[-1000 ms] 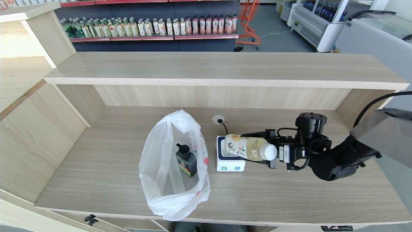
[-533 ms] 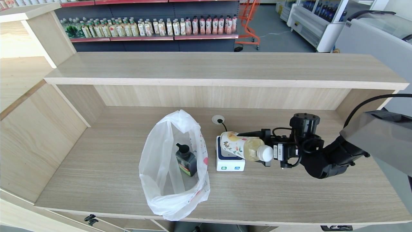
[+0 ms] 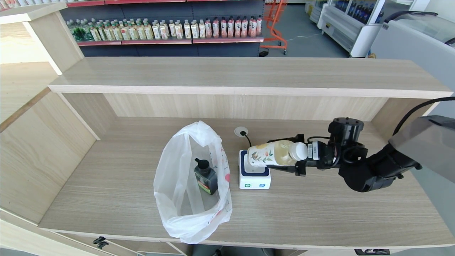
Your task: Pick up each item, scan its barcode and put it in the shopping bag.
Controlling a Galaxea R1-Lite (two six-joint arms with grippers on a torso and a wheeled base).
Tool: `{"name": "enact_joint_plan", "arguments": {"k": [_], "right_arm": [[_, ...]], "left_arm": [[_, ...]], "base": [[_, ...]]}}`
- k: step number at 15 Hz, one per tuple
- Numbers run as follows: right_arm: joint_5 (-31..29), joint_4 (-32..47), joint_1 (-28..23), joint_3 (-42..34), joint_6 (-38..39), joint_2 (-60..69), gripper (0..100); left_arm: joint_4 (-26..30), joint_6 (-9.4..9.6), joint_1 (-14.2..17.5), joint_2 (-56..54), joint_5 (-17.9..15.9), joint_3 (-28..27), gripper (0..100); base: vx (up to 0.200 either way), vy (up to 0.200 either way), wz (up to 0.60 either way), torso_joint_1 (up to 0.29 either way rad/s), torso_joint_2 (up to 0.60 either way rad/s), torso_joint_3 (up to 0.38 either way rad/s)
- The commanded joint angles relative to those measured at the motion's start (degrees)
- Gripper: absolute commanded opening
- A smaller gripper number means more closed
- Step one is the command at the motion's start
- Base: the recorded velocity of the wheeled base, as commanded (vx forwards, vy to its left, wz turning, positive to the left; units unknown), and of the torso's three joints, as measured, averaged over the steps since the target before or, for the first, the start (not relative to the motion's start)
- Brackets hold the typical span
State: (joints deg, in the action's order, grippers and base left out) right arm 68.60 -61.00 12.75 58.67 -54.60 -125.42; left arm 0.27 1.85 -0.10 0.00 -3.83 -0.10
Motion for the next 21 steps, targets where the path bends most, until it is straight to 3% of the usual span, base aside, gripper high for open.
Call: {"name": "enact_joint_plan", "arguments": {"k": [1,3,5,8,11,13,21], "right_arm": [[0.31,-0.61,-2.64,-5.59,12.94,13.97,0],[-0.22,-0.61,-5.54,-13.85,21.38,23.99,0],[-3.29,-0.43,-8.36,-20.70,22.61,28.83,0],[-8.83,-0.43,-7.04,-26.68,32.10,34.10,0],[-34.58,-0.43,4.48,-26.24,53.63,38.14,0],[-44.07,-0.17,9.22,-25.45,58.73,39.20,0],[-45.92,2.03,11.51,-25.98,60.31,39.72,0]], "left_arm": [[0.00,-0.01,0.01,0.00,-0.04,0.01,100],[0.00,-0.01,0.01,0.09,-0.04,0.01,100],[0.00,-0.01,0.01,0.09,-0.04,0.01,100],[0.00,-0.01,0.01,0.09,-0.04,0.01,100],[0.00,-0.01,0.01,0.09,0.05,0.01,100],[0.00,-0.01,0.01,0.00,-0.04,0.01,100],[0.00,-0.01,0.01,0.09,-0.04,0.01,100]], "base": [[0.000,0.000,0.00,0.000,0.00,0.000],[0.000,0.000,0.00,0.000,0.00,0.000],[0.000,0.000,0.00,0.000,0.00,0.000],[0.000,0.000,0.00,0.000,0.00,0.000],[0.000,0.000,0.00,0.000,0.00,0.000],[0.000,0.000,0.00,0.000,0.00,0.000],[0.000,0.000,0.00,0.000,0.00,0.000]]}}
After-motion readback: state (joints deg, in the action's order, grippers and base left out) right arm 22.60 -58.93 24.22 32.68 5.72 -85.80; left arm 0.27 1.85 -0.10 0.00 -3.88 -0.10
